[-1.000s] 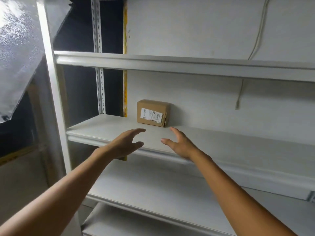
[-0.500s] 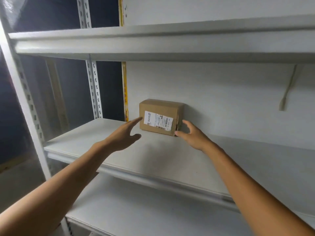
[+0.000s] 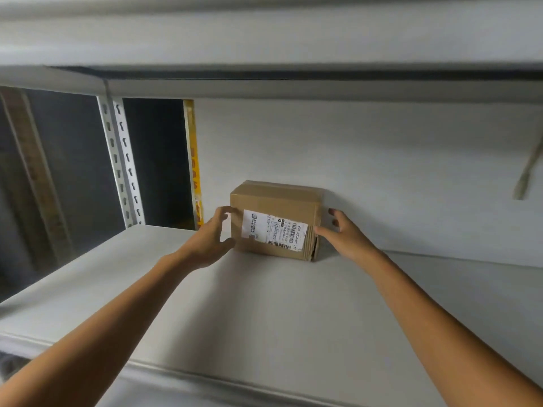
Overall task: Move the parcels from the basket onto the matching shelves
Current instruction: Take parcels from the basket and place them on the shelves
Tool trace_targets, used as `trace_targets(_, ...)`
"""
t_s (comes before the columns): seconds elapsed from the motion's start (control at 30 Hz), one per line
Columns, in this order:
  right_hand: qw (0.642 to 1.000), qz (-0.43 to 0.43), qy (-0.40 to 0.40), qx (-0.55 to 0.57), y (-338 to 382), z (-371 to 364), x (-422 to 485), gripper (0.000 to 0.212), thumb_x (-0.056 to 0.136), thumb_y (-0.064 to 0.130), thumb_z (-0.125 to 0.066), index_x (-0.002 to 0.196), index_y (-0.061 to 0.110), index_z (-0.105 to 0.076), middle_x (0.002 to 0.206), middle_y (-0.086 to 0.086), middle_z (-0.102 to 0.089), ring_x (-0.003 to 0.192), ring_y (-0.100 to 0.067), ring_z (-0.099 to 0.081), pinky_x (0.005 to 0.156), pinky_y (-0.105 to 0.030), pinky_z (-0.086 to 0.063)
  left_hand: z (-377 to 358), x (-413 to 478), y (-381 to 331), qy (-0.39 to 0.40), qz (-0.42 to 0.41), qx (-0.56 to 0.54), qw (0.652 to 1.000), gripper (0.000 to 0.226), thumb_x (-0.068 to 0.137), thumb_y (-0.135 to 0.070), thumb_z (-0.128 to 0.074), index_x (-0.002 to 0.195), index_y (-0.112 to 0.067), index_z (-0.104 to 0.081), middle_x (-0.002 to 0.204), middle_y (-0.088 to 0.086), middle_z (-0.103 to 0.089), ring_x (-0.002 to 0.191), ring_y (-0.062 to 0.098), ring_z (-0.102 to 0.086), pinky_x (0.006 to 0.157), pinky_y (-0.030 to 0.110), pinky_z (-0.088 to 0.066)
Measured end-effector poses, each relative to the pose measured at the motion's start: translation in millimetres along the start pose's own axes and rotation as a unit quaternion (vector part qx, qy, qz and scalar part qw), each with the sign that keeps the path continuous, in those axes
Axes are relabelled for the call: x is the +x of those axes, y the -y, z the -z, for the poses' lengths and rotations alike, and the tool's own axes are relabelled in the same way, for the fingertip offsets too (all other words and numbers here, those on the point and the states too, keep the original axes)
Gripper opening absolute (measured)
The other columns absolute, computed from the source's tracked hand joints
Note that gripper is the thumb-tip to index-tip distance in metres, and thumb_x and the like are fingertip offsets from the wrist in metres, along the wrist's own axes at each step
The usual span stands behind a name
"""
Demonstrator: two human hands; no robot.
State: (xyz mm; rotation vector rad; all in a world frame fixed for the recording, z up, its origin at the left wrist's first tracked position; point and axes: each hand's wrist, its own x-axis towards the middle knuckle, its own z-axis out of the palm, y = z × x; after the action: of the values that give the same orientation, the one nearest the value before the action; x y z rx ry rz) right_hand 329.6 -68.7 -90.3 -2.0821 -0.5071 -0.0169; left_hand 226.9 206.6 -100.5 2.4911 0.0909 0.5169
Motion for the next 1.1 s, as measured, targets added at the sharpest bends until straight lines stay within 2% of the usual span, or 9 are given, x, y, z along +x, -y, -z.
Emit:
trace_targets(0.1, 0.999, -0.011, -0.004, 0.036, 8, -11, 11, 0.068, 0.089, 0.045, -0.063, 0.146, 0.026, -0.031, 0.143, 0.003, -0.046, 0.122, -0.016, -0.049, 0.094, -0.031, -0.036, 1, 20, 14, -0.021, -0.041, -0.054, 0.997, 0.04, 0.093, -0.015, -0.057, 0.11, -0.037, -0.028, 0.145, 0.01, -0.042, 0.127, 0.033, -0.046, 0.093, 0.039, -0.048)
trace_targets(0.23, 0.996, -0.005, -0.055, 0.065, 9, -31, 17, 0.068, 0.084, 0.047, -0.068, 0.141, 0.027, -0.037, 0.125, 0.011, -0.055, 0.094, -0.003, -0.054, 0.079, -0.022, -0.042, -3, 43, 30, -0.002, -0.06, -0.064, 0.996, 0.026, 0.092, -0.023, -0.057, 0.108, -0.023, -0.037, 0.126, 0.002, -0.055, 0.117, 0.023, -0.054, 0.088, 0.036, -0.05)
trace_targets(0.43, 0.987, -0.034, -0.096, 0.126, 1, -40, 18, 0.068, 0.081, 0.043, -0.072, 0.14, 0.026, -0.043, 0.129, 0.004, -0.058, 0.109, -0.015, -0.059, 0.086, -0.045, -0.056, -3, 51, 45, 0.049, -0.032, -0.23, 0.971, 0.051, 0.088, -0.024, -0.065, 0.125, -0.043, -0.036, 0.121, -0.01, -0.053, 0.1, 0.01, -0.06, 0.079, 0.028, -0.054)
trace_targets(0.6, 0.985, -0.035, -0.097, 0.137, -2, -53, 5, 0.068, 0.08, 0.025, -0.077, 0.139, 0.024, -0.043, 0.126, 0.003, -0.06, 0.103, -0.006, -0.06, 0.066, -0.02, -0.053, -15, 41, 33, 0.055, 0.001, -0.326, 0.944, 0.062, 0.089, -0.009, -0.063, 0.134, -0.04, -0.036, 0.118, -0.012, -0.054, 0.1, 0.013, -0.06, 0.081, 0.034, -0.054)
trace_targets(0.73, 0.978, -0.047, -0.081, 0.188, -3, -52, -8, 0.047, 0.084, 0.017, -0.073, 0.123, 0.03, -0.049, 0.122, -0.003, -0.064, 0.115, -0.022, -0.061, 0.093, -0.042, -0.053, -19, 26, 25, 0.052, -0.013, -0.349, 0.935, 0.067, 0.087, -0.004, -0.063, 0.132, -0.046, -0.038, 0.114, -0.017, -0.059, 0.094, 0.006, -0.065, 0.069, 0.022, -0.054)
trace_targets(0.83, 0.977, -0.038, -0.085, 0.193, -3, -45, -26, 0.044, 0.084, 0.018, -0.073, 0.121, 0.029, -0.052, 0.118, -0.001, -0.066, 0.111, -0.021, -0.063, 0.097, -0.046, -0.051, -21, 12, 12, 0.045, -0.023, -0.358, 0.932, 0.065, 0.085, -0.005, -0.066, 0.124, -0.05, -0.041, 0.11, -0.02, -0.061, 0.095, 0.007, -0.065, 0.071, 0.024, -0.055)
trace_targets(0.9, 0.976, -0.036, -0.1, 0.191, -7, -37, -45, 0.045, 0.083, 0.021, -0.074, 0.122, 0.029, -0.053, 0.115, 0.001, -0.066, 0.106, -0.016, -0.065, 0.088, -0.041, -0.055, -25, 0, 0, 0.043, -0.025, -0.367, 0.929, 0.064, 0.083, -0.008, -0.07, 0.13, -0.043, -0.045, 0.112, -0.017, -0.063, 0.097, 0.009, -0.065, 0.077, 0.032, -0.057)
trace_targets(1.0, 0.97, -0.034, -0.161, 0.177, -12, -18, -78, 0.034, 0.082, 0.027, -0.075, 0.104, 0.035, -0.051, 0.102, 0.005, -0.066, 0.082, -0.002, -0.068, 0.06, -0.02, -0.053, -31, -20, -24, 0.048, -0.03, -0.368, 0.928, 0.066, 0.082, -0.013, -0.073, 0.138, -0.035, -0.045, 0.116, -0.007, -0.064, 0.095, 0.016, -0.068, 0.076, 0.033, -0.057)
trace_targets(1.1, 0.957, -0.037, -0.21, 0.195, -17, 5, -114, 0.037, 0.08, 0.031, -0.077, 0.102, 0.031, -0.046, 0.098, 0.006, -0.066, 0.072, 0.005, -0.068, 0.053, -0.014, -0.05, -42, -40, -52, 0.065, -0.033, -0.373, 0.925, 0.066, 0.082, -0.016, -0.073, 0.138, -0.029, -0.043, 0.12, 0.002, -0.062, 0.096, 0.025, -0.068, 0.077, 0.041, -0.057)
